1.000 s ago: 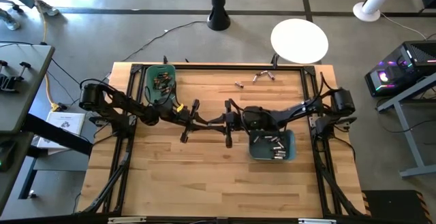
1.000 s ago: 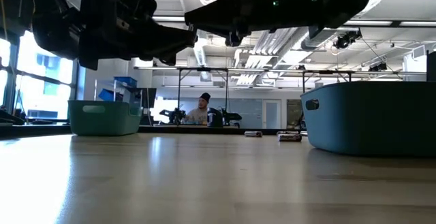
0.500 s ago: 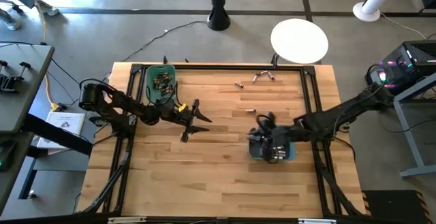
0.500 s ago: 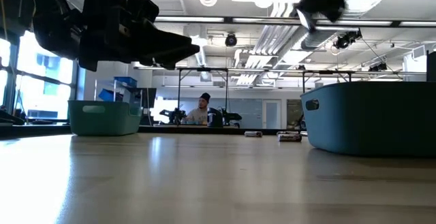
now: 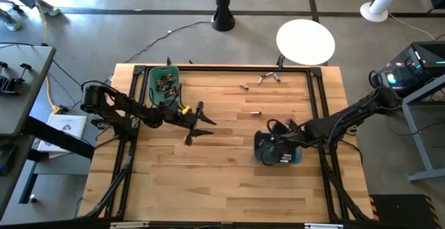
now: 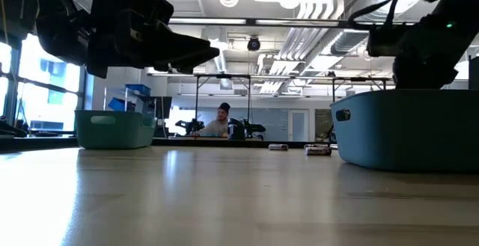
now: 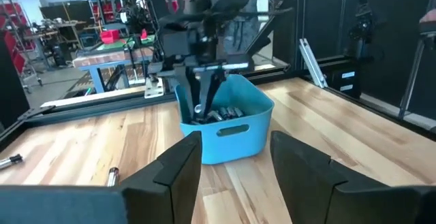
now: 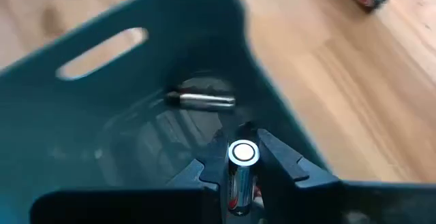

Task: Sort batteries
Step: Put the silver battery into the blue bin

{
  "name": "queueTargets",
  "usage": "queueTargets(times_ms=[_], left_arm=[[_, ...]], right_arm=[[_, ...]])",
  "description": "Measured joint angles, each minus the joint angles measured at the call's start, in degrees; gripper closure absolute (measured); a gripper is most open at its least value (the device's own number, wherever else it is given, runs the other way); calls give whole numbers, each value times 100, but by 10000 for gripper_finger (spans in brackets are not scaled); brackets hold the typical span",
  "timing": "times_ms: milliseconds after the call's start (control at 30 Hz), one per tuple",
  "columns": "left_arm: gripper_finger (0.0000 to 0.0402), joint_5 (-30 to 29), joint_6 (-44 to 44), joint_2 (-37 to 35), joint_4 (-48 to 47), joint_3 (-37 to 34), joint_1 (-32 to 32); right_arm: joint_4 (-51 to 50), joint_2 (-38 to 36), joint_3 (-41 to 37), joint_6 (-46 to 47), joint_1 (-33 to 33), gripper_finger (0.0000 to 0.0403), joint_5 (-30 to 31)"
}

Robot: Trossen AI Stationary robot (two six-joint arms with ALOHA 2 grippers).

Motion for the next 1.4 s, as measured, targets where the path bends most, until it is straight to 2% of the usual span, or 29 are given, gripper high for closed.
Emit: queueTargets(times_ms=[133, 267, 400, 500, 600, 700, 800, 933, 1033, 1100, 1267, 1400], left_arm=[[234, 0, -11, 0, -11, 2, -2], [234, 2, -61, 0, -29, 2, -2], [234, 4, -103, 0, -47, 4, -2], [234, 4, -105, 0, -53, 4, -2], [234, 4, -135, 0, -81, 4, -2], [234, 4, -151, 0, -124, 4, -2], [234, 4, -153, 0, -193, 4, -4], [234, 4, -166, 0, -248, 7, -4], [234, 3, -163, 0, -269, 7, -4], [234, 2, -160, 0, -271, 7, -4], [234, 2, -164, 0, -279, 7, -4], [234, 2, -164, 0, -303, 7, -4]], right_arm=[[-41, 2, 8, 6, -243, 341, -168], [-311, 2, 148, 3, -494, 285, -471], [-1138, 2, 613, -59, -718, 243, -657], [-1356, 2, 1047, -427, -801, 237, 45], [-793, -3, 1297, -1208, -910, 237, 1101], [166, 0, 1251, -2430, -1384, 238, 1311], [726, 125, 1088, -3281, -2213, 238, 725], [901, 482, 1007, -4055, -3361, 238, -769], [1034, 917, 1007, -4648, -3888, 238, -1962], [1115, 1247, 1007, -5106, -4053, 238, -2411], [1212, 2019, 1012, -5870, -4176, 238, -2324], [1334, 2424, 1019, -5974, -4171, 238, -2021]])
